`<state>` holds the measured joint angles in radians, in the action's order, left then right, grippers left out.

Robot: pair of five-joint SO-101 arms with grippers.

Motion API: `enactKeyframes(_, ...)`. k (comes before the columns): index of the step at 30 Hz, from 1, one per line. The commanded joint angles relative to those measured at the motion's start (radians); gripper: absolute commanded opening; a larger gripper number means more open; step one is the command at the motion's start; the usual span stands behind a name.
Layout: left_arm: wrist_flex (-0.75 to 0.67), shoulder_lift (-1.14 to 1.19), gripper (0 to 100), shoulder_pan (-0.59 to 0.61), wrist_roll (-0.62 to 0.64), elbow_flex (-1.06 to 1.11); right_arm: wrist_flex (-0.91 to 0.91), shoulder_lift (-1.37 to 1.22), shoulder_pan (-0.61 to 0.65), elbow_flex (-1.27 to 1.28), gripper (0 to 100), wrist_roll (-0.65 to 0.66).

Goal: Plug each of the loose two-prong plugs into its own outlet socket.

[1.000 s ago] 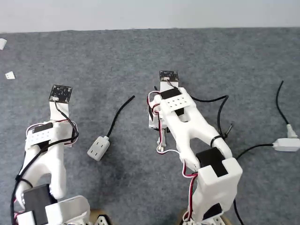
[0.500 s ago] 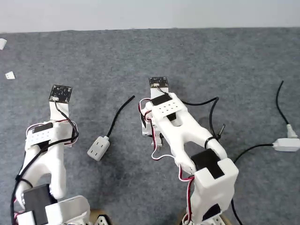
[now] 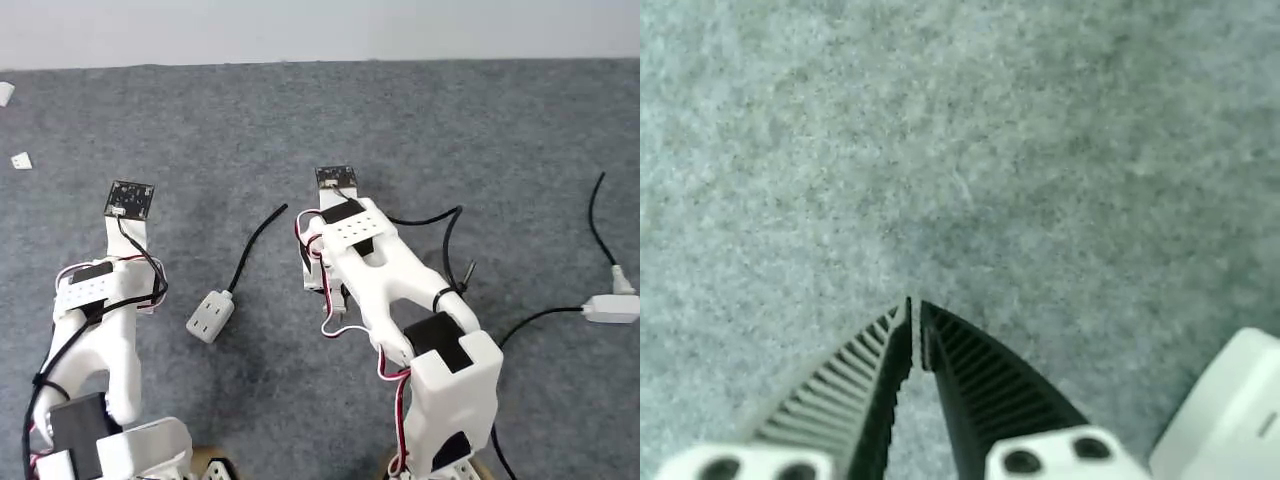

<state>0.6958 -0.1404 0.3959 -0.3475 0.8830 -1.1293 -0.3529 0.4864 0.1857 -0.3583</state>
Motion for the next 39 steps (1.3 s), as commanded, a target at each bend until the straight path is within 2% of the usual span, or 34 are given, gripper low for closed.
enactKeyframes(1,0.0,0.0,2,-0.003,-0.006,-0.05,0.012,0.005,-0.024,-0.046,6.6,0.014)
enactKeyframes(5,0.0,0.0,2,-0.003,-0.006,-0.05,0.013,0.004,-0.027,-0.049,0.8,0.014)
enactKeyframes(16,0.0,0.002,2,-0.005,-0.003,-0.051,0.002,0.013,-0.022,-0.057,0.9,0.017)
enactKeyframes(23,0.0,0.0,2,-0.012,-0.014,-0.048,-0.041,0.14,-0.027,-0.038,0.9,0.017)
enactKeyframes(28,0.006,-0.011,2,-0.083,-0.046,-0.077,0.044,0.165,-0.024,0.028,0.9,0.075)
enactKeyframes(31,0.002,-0.06,2,-0.083,-0.038,-0.11,0.051,0.165,-0.024,0.032,0.9,0.081)
enactKeyframes(34,0.012,-0.152,2,-0.084,0.026,-0.099,0.051,0.166,-0.028,0.032,0.9,0.081)
enactKeyframes(39,0.143,-0.348,2,-0.115,0.008,-0.007,0.053,0.166,-0.03,0.031,0.9,0.083)
